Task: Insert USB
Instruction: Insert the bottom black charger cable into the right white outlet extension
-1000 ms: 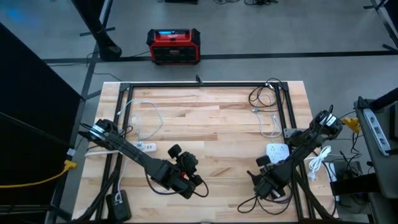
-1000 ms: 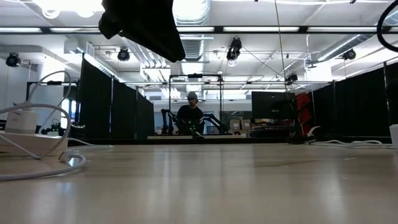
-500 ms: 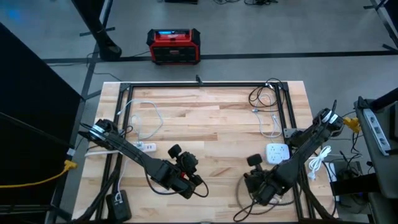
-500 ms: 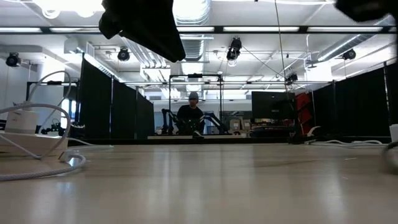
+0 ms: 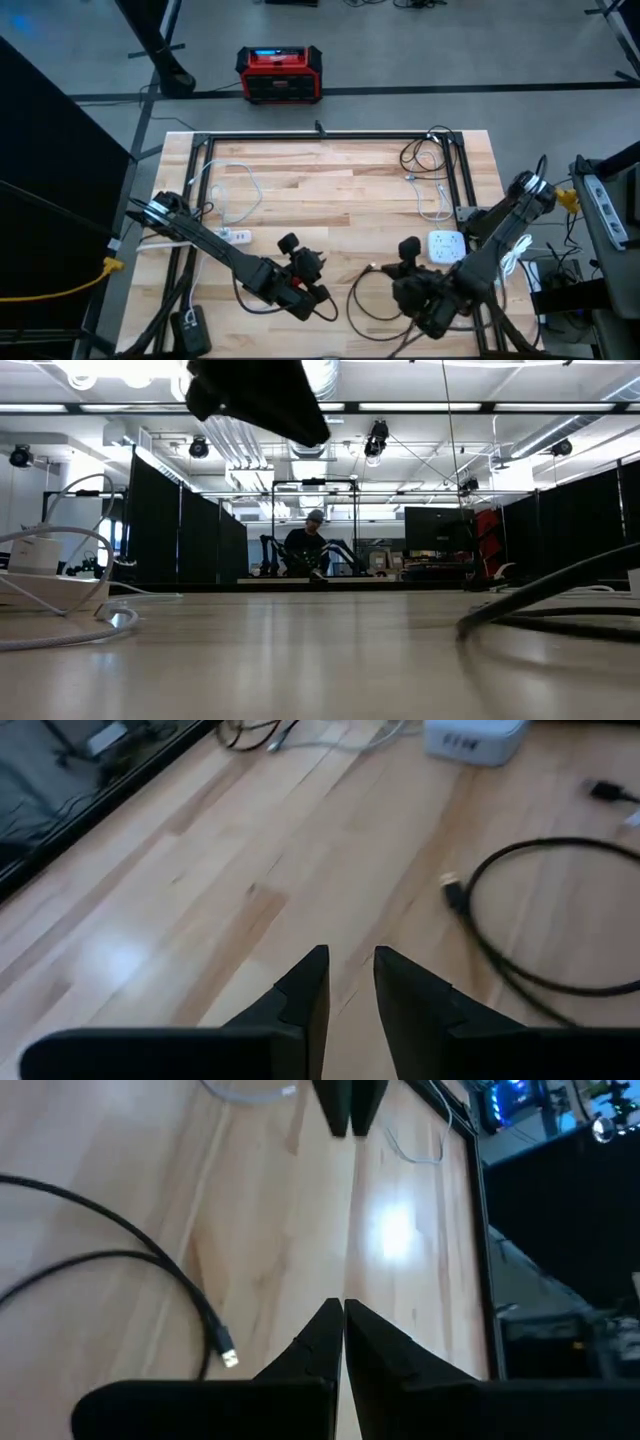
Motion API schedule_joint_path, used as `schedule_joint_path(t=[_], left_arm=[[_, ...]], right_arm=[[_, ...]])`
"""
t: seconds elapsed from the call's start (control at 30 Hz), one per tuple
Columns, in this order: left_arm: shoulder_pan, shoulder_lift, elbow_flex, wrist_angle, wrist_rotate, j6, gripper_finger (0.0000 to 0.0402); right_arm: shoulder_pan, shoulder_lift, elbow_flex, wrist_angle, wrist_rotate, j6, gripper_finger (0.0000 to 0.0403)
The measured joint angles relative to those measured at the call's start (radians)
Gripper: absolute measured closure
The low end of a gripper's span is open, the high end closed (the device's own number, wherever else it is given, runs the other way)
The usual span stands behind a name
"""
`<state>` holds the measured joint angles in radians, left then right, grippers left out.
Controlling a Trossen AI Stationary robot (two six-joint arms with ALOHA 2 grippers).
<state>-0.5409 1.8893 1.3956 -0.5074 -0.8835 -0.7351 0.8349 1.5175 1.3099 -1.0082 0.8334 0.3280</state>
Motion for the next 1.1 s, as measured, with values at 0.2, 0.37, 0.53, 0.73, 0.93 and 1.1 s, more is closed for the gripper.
schedule_joint_path(t=[0.2,0.37,0.53,0.73,0.93,1.1], left_arm=[[0.05,0.0,-0.125,0.423,0.162,0.113,0.0313],[0.14,0.005,-0.264,0.779,0.41,0.157,0.0297],[0.202,0.005,-0.301,0.796,0.461,0.181,0.029],[0.252,0.057,-0.288,0.821,0.558,0.193,0.0274],[0.279,0.259,-0.127,0.753,0.669,0.226,0.0253],[0.283,0.364,0.059,0.57,0.667,0.263,0.0241]], right_arm=[[0.032,-0.038,-0.002,-0.006,-0.009,0.052,0.0403],[0.063,-0.044,-0.002,-0.014,-0.053,0.115,0.0403],[0.107,-0.044,-0.002,-0.024,-0.056,0.162,0.0403],[0.135,-0.043,-0.002,-0.058,-0.048,0.235,0.0403],[0.145,-0.043,-0.003,-0.06,-0.047,0.267,0.0403],[0.149,-0.043,-0.003,-0.061,-0.047,0.267,0.0403]])
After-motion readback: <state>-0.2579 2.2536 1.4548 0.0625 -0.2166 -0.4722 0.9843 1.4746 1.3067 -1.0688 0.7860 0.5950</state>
